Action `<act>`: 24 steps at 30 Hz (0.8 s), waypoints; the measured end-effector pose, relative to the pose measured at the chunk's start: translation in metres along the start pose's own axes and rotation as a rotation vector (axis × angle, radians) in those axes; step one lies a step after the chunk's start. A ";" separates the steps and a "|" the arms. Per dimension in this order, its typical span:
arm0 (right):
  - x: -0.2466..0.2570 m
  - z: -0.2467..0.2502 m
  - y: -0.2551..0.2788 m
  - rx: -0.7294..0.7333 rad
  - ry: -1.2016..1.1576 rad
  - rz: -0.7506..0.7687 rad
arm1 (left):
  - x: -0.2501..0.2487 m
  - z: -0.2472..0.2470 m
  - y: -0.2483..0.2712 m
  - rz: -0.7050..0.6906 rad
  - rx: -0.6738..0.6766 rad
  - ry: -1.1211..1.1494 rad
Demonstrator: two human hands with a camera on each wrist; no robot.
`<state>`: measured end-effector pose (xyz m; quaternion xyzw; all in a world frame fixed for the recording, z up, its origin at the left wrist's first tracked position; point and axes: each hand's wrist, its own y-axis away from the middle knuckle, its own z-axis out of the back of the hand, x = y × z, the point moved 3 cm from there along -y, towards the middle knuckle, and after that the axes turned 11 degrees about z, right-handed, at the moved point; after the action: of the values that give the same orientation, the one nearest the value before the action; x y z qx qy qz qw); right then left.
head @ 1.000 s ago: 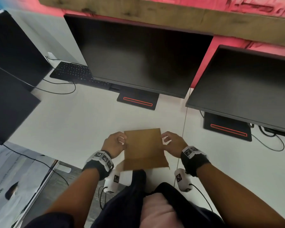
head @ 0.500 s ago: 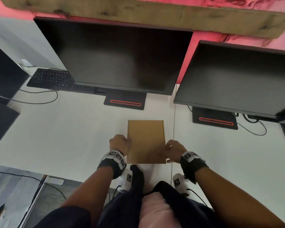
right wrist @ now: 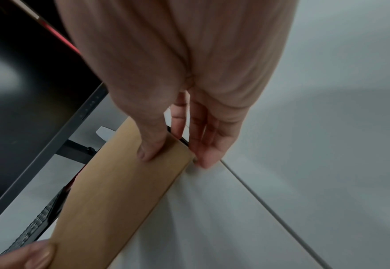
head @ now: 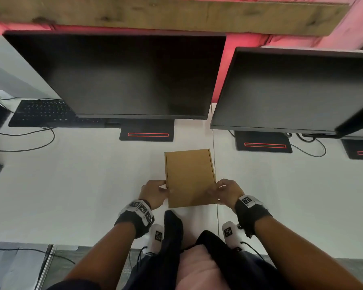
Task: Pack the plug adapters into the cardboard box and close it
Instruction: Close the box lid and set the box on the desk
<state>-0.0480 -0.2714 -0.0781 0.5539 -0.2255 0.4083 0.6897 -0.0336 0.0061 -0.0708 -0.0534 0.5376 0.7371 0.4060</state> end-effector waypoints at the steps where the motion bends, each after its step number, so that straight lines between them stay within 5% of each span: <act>1: 0.000 0.000 -0.001 -0.009 0.086 0.029 | -0.001 0.001 -0.001 -0.016 -0.020 -0.031; 4: 0.014 0.004 0.000 -0.084 0.345 0.112 | -0.013 0.006 -0.004 -0.131 -0.074 -0.117; 9: 0.027 0.006 -0.010 -0.026 0.245 0.110 | -0.037 0.012 -0.014 -0.283 -0.006 -0.303; 13: 0.021 0.008 -0.006 0.019 -0.174 0.014 | -0.042 0.008 -0.021 -0.267 0.042 -0.282; 24: 0.014 0.016 -0.025 0.084 -0.154 0.051 | -0.050 0.006 -0.043 -0.223 0.051 -0.245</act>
<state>-0.0172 -0.2836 -0.0776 0.6061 -0.2744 0.3911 0.6359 0.0302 -0.0123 -0.0749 -0.0121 0.4932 0.6746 0.5491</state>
